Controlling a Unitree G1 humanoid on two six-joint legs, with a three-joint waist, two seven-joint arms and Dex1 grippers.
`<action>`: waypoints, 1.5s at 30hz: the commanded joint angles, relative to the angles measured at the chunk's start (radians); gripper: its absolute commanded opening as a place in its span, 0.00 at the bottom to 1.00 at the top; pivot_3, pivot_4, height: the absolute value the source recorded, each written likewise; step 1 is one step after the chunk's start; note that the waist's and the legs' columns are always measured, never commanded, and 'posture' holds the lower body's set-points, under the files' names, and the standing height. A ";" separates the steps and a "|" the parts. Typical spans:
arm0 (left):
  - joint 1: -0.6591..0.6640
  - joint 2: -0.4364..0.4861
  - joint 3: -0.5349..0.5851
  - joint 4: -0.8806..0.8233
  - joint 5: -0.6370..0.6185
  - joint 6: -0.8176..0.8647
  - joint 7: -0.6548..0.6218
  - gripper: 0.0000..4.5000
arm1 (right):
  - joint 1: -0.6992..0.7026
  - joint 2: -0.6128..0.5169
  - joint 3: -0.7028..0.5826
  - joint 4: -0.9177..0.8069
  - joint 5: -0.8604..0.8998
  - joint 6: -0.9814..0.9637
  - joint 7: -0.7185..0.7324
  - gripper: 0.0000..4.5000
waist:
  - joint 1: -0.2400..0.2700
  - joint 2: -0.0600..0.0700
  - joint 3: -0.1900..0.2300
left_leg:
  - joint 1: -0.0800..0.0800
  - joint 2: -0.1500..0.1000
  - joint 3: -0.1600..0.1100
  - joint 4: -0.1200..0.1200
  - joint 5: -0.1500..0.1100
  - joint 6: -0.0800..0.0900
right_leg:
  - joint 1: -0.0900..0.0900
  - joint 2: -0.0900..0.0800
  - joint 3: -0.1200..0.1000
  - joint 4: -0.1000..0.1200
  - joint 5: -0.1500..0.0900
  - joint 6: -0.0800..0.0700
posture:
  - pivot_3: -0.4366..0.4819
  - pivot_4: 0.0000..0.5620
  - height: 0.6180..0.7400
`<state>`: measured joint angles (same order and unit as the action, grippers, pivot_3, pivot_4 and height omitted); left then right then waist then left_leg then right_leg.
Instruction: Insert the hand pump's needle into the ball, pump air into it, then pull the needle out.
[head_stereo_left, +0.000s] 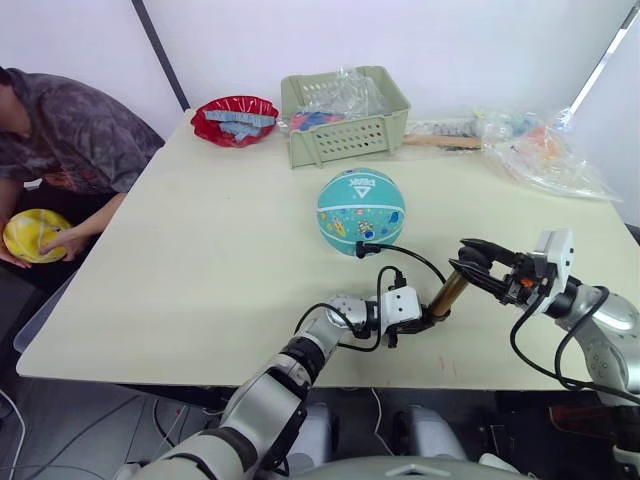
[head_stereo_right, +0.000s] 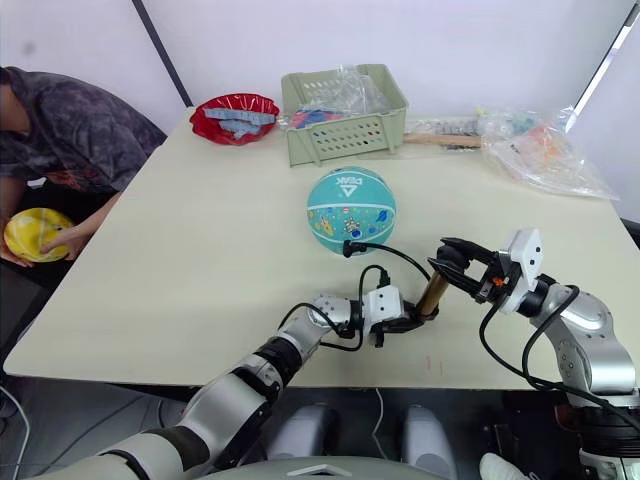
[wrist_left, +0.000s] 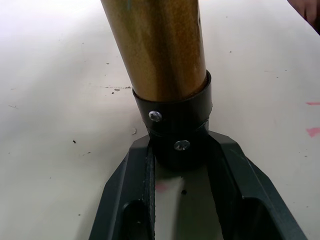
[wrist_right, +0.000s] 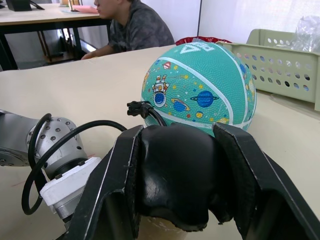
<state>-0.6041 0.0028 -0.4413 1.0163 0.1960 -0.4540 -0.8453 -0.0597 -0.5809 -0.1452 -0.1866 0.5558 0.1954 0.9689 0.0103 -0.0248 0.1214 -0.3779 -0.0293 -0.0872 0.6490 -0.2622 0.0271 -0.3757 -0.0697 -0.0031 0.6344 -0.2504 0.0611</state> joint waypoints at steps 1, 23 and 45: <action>0.047 0.033 -0.052 0.104 0.081 0.050 -0.006 0.22 | -0.013 -0.039 -0.058 -0.052 0.088 0.104 -0.014 0.36 | 0.001 0.001 0.002 | 0.000 0.000 0.000 0.000 0.000 0.000 | 0.000 0.000 0.000 0.000 0.000 0.000 | 0.48 0.27 1.00; 0.076 0.041 -0.060 0.102 0.089 0.026 0.000 0.22 | -0.355 -0.354 -0.369 -0.081 0.450 0.451 -0.041 0.36 | 0.004 0.011 0.020 | -0.004 -0.001 0.001 0.002 0.000 0.000 | -0.001 -0.003 0.000 -0.001 0.001 0.000 | 0.48 0.27 1.00; 0.062 0.039 -0.055 0.093 0.080 0.041 -0.009 0.22 | -0.014 -0.084 0.024 -0.022 0.026 0.112 0.002 0.36 | 0.000 0.001 0.005 | -0.001 0.000 0.000 0.001 0.000 0.000 | 0.000 0.000 0.000 0.000 0.000 0.000 | 0.48 0.27 1.00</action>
<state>-0.6021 0.0037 -0.4425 1.0210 0.1981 -0.4804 -0.8316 -0.1198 -0.6811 -0.2102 -0.2610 0.6752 0.3274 0.9666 0.0104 -0.0235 0.1269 -0.3788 -0.0295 -0.0868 0.6499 -0.2622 0.0271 -0.3756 -0.0702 -0.0032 0.6342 -0.2502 0.0616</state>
